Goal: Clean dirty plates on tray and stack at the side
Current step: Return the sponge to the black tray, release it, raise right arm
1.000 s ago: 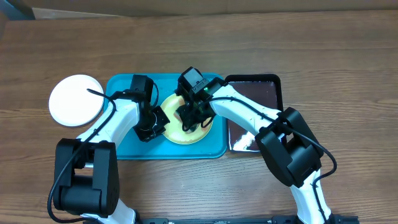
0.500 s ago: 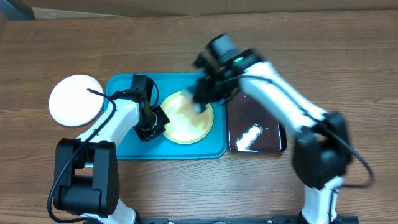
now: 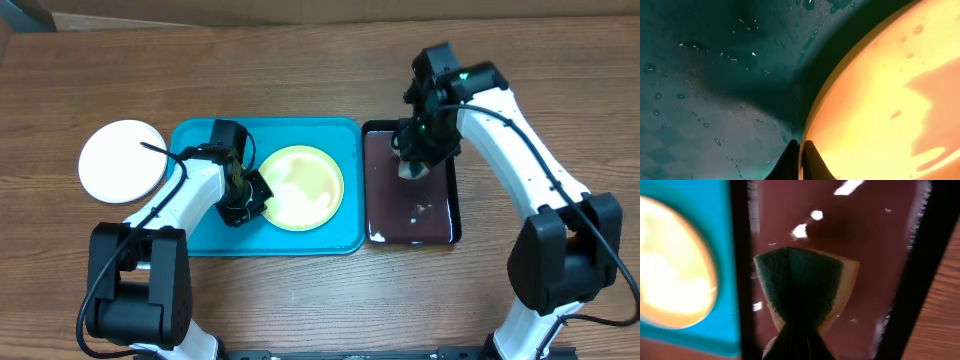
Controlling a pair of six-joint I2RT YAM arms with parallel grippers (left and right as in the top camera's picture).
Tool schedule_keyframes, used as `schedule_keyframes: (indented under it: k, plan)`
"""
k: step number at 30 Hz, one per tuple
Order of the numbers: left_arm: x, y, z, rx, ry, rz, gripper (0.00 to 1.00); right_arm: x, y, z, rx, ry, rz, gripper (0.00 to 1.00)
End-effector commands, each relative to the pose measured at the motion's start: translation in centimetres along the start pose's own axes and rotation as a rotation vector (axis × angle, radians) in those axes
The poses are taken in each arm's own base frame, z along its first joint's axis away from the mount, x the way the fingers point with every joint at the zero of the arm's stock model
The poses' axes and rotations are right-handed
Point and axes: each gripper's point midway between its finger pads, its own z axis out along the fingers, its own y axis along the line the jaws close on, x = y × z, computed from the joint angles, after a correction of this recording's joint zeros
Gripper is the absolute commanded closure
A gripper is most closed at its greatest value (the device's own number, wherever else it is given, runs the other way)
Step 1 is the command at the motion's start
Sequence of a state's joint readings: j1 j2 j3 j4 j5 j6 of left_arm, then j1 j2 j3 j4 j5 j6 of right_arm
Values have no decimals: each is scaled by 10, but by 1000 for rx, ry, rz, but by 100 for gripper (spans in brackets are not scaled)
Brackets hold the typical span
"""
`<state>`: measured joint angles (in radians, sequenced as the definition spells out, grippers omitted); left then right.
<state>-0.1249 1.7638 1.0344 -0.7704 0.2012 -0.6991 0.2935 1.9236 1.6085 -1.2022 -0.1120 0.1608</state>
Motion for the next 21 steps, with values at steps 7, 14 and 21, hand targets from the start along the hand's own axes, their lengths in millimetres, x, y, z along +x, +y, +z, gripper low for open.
schedule_keyframes:
  k: [7,14,21]
  plan:
    - [0,4,3,-29,-9,55,93,-2,-27,49,103,-67,9,88]
    - [0,4,3,-28,-11,55,92,-8,-27,52,98,-95,7,33]
    - [-3,7,3,-47,-25,55,79,-37,-41,18,89,-167,105,4]
